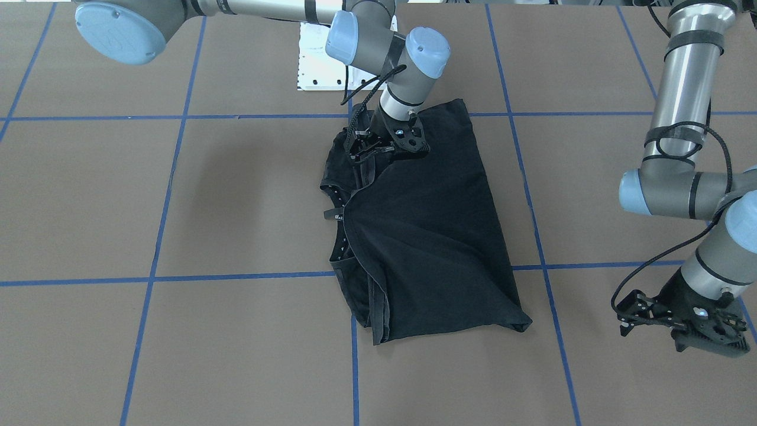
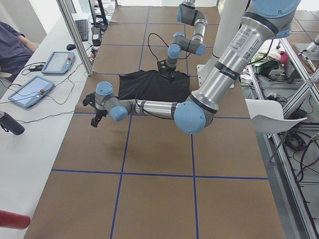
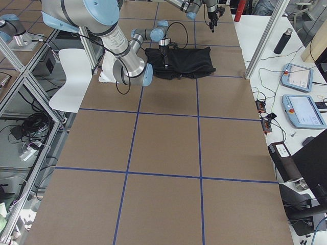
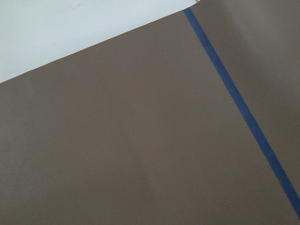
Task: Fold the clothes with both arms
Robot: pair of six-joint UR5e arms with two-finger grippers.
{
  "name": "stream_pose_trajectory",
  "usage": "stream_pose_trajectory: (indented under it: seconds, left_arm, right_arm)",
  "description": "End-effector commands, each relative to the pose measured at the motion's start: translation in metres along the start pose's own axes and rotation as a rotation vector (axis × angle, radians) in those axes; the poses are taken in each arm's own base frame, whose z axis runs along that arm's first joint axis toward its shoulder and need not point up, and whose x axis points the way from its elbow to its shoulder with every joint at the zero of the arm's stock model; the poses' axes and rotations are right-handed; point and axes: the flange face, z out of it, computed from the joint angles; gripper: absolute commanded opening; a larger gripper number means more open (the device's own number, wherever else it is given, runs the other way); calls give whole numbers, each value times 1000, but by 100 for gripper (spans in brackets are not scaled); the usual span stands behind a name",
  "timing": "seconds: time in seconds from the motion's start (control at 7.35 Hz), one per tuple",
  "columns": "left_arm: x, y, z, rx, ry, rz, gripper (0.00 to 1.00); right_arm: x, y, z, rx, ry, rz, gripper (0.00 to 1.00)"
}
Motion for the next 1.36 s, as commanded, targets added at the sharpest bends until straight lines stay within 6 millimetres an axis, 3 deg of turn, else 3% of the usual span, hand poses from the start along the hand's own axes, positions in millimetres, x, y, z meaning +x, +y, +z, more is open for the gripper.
stream_pose_trajectory:
  seconds: [0.0, 0.14, 0.82, 0.95, 1.09, 1.23]
  left_arm:
    - [0, 0, 0, 0, -1, 0, 100]
    - [-1, 0, 1, -1, -1, -1, 100]
    - [-1, 0, 1, -1, -1, -1, 100]
    - [-1, 0, 1, -1, -1, -1, 100]
    - [-1, 0, 1, -1, -1, 1, 100]
    - [0, 0, 0, 0, -1, 2, 100]
  right_arm:
    - [2, 1, 3, -17, 32, -10, 54]
    - [4, 3, 1, -30, 48, -11, 46]
    - [17, 0, -10, -40, 68, -72, 45]
    - [17, 2, -15, -46, 70, -78, 34]
    - [18, 3, -14, -50, 71, -78, 12]
    - [17, 4, -14, -51, 70, -79, 0]
